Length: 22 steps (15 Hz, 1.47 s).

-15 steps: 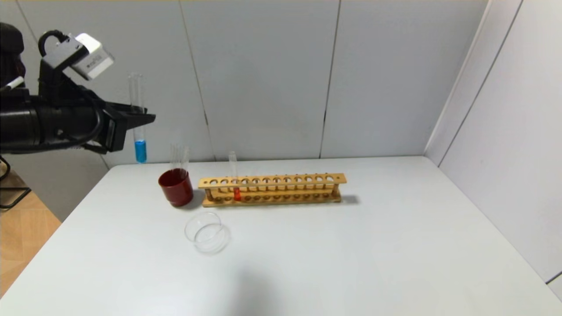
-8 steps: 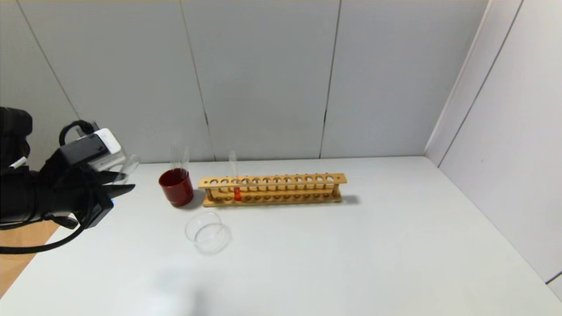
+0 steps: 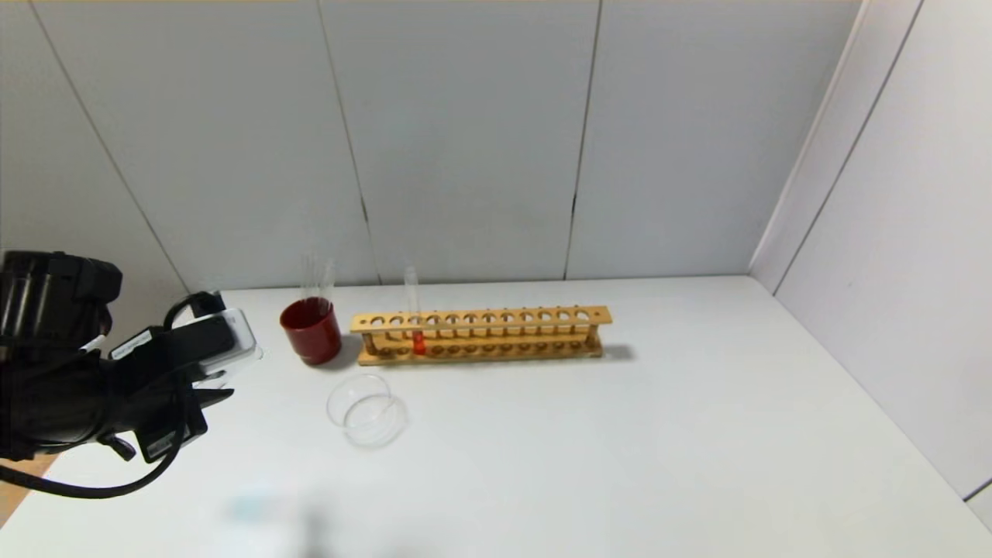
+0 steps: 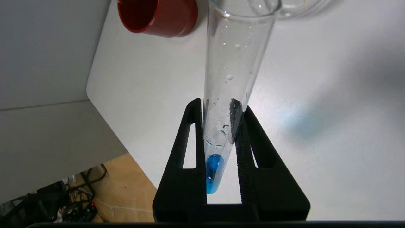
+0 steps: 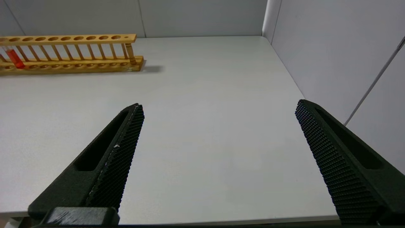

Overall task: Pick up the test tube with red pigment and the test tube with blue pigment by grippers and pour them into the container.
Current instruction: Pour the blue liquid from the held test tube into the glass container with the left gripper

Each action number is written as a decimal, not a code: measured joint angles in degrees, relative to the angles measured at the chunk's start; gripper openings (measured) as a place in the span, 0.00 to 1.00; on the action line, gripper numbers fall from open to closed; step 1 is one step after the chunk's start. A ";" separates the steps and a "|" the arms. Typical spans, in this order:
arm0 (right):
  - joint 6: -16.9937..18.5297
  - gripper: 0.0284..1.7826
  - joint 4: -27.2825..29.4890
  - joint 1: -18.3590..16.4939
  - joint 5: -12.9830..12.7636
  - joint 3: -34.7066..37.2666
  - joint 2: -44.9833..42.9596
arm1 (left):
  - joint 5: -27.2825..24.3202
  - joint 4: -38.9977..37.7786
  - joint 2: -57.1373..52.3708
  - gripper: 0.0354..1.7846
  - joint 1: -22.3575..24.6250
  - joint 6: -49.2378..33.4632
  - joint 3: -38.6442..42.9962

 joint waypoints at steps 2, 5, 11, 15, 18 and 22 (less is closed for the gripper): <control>0.00 0.98 0.00 0.00 -0.02 0.00 0.00 | 3.28 -0.33 2.73 0.17 -0.44 2.12 -0.28; 0.00 0.98 0.00 0.00 0.00 0.00 0.00 | 8.12 -3.29 6.57 0.17 -3.19 4.46 -0.45; 0.02 0.98 0.00 0.00 -0.02 0.00 0.00 | 14.04 -12.30 15.42 0.17 -7.52 7.46 -1.06; 0.02 0.98 0.00 0.00 -0.02 0.00 0.00 | 14.34 -15.52 20.02 0.17 -7.69 8.07 -1.22; 0.00 0.98 0.00 0.00 -0.02 0.00 0.00 | 15.73 -16.38 22.42 0.17 -7.69 9.34 -1.48; 0.02 0.98 0.00 0.00 0.00 0.00 0.00 | 16.36 -16.41 23.86 0.17 -7.89 10.61 -1.74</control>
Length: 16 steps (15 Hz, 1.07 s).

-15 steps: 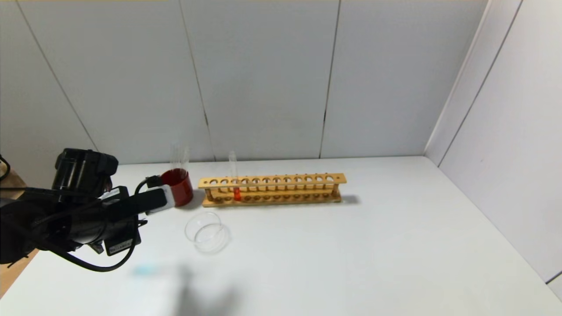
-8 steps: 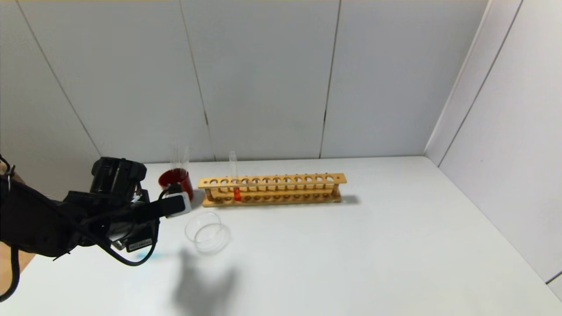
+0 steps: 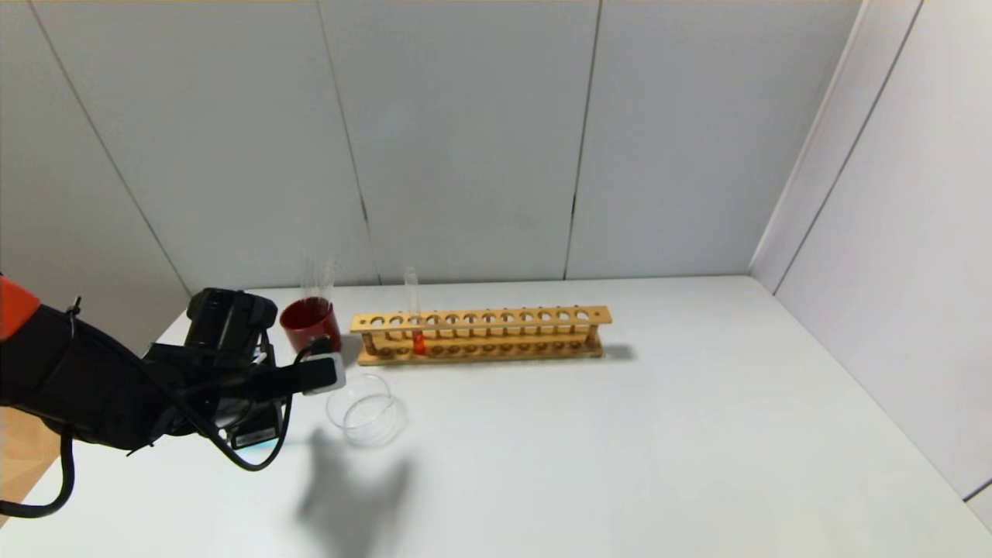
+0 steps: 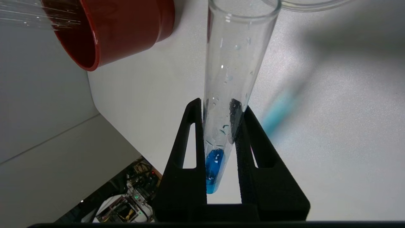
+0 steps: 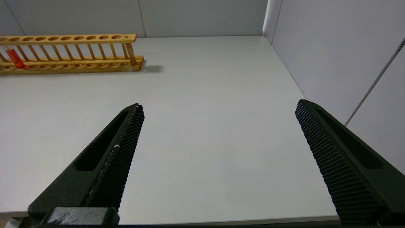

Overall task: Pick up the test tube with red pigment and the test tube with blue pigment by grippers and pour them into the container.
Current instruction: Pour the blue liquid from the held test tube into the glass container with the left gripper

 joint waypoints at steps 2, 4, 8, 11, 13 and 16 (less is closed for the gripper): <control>0.00 0.98 0.00 0.00 -0.02 0.00 0.00 | -0.01 0.00 0.54 0.17 -0.44 0.41 -0.44; 0.00 0.98 0.00 0.00 0.00 0.00 0.00 | 0.05 0.00 0.99 0.17 -0.88 1.77 -1.00; 0.00 0.98 0.00 0.00 0.00 0.00 0.00 | 3.68 0.00 1.56 0.17 -1.01 4.19 -2.86; -0.02 0.98 0.00 0.00 0.00 0.00 0.00 | 4.13 0.02 1.76 0.17 -1.49 5.44 -3.47; -0.02 0.98 0.00 0.00 -0.02 0.00 0.00 | 4.85 0.06 1.87 0.17 -2.15 6.34 -3.56; 0.00 0.98 0.00 0.00 0.00 0.00 0.00 | 5.42 0.06 2.04 0.17 -2.51 8.02 -3.69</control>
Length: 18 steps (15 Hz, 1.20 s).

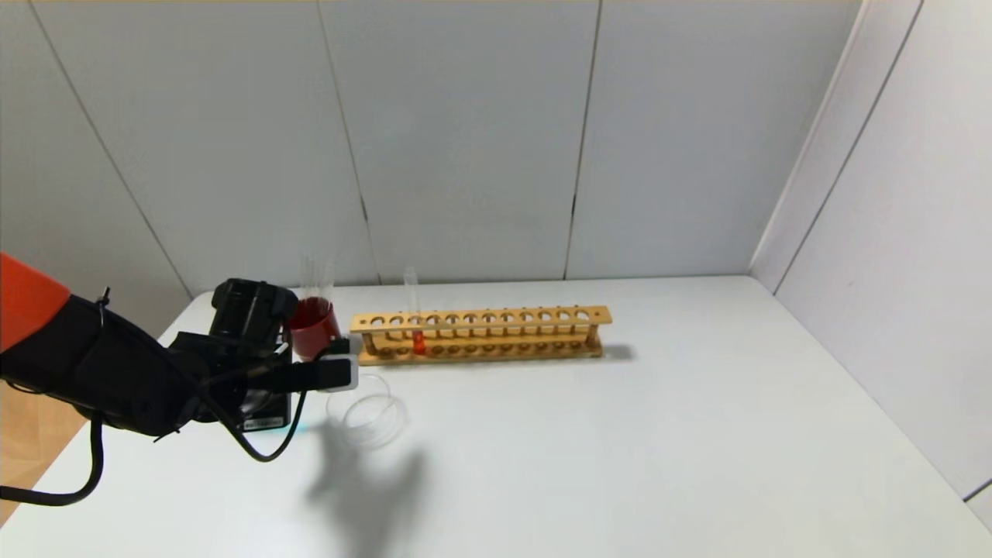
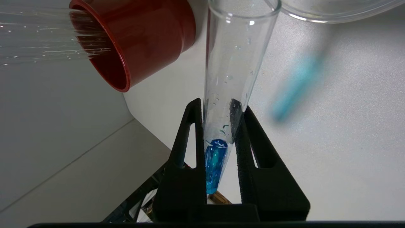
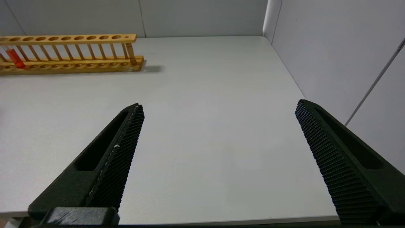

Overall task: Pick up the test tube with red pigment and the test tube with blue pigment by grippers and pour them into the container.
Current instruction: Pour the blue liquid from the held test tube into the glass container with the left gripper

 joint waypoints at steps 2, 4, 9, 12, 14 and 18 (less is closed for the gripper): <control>0.00 0.98 0.00 0.00 -0.02 0.00 0.00 | 1.82 0.02 0.05 0.17 -0.11 0.26 0.09; -0.02 0.98 0.00 0.00 -0.02 0.00 0.00 | 2.32 0.05 0.02 0.17 -0.33 1.18 0.24; 0.00 0.98 0.00 0.00 0.00 0.00 0.00 | 3.01 0.33 0.07 0.17 -1.68 1.94 0.50; 0.00 0.98 0.00 0.00 0.00 0.00 0.00 | 4.30 0.46 0.16 0.17 -1.95 2.40 0.52; 0.00 0.98 0.00 0.00 -0.02 0.00 0.00 | 4.33 0.46 0.16 0.17 -2.06 3.32 0.52; 0.00 0.98 0.00 0.00 0.00 0.00 0.00 | 6.49 0.46 0.24 0.17 -2.23 5.07 0.13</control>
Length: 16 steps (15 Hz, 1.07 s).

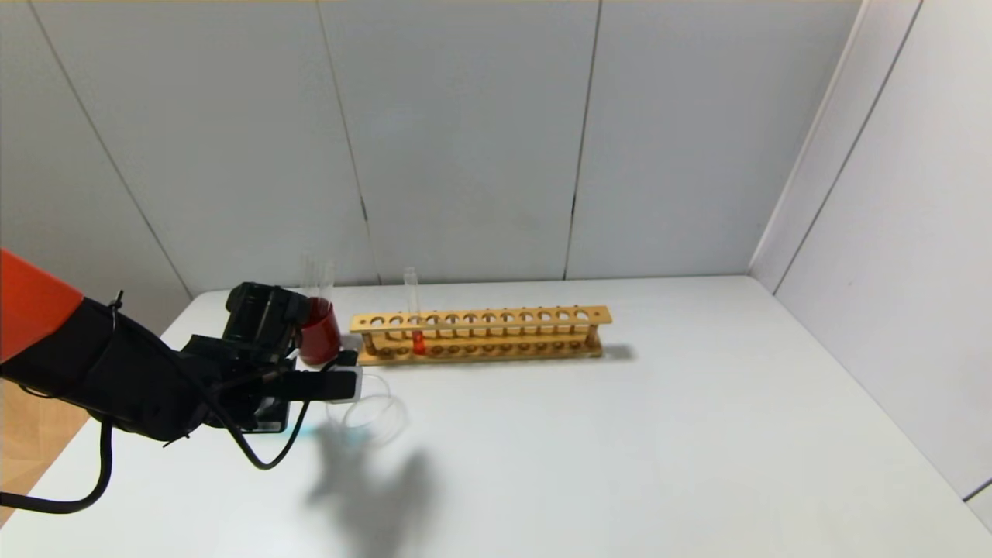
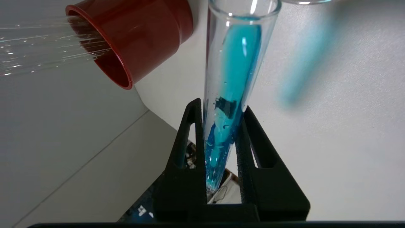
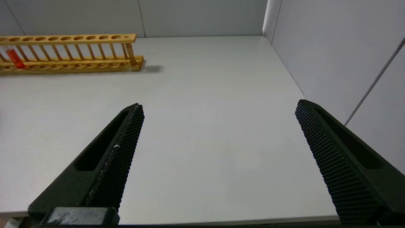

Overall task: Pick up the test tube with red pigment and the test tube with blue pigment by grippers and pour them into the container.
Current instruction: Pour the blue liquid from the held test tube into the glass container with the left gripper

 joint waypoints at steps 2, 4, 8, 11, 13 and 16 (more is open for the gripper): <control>0.00 0.98 0.00 0.00 0.00 0.00 0.00 | 0.60 0.02 0.33 0.17 0.02 0.09 -0.09; 0.00 0.98 0.00 0.00 0.00 0.00 0.00 | 0.60 -0.09 0.88 0.17 -0.13 0.06 -0.33; -0.02 0.98 0.00 0.00 -0.02 0.00 0.00 | 0.60 -0.24 2.40 0.17 -0.35 0.04 -1.82; -0.02 0.98 0.00 0.00 0.00 0.00 0.00 | 0.57 0.00 3.00 0.17 -0.35 0.63 -2.50; -0.02 0.98 0.00 0.00 0.00 0.00 0.00 | 0.73 0.04 3.12 0.17 -0.77 1.60 -3.13; -0.02 0.98 0.00 0.00 -0.02 0.00 0.00 | 5.28 0.24 3.21 0.17 -2.50 4.11 -5.12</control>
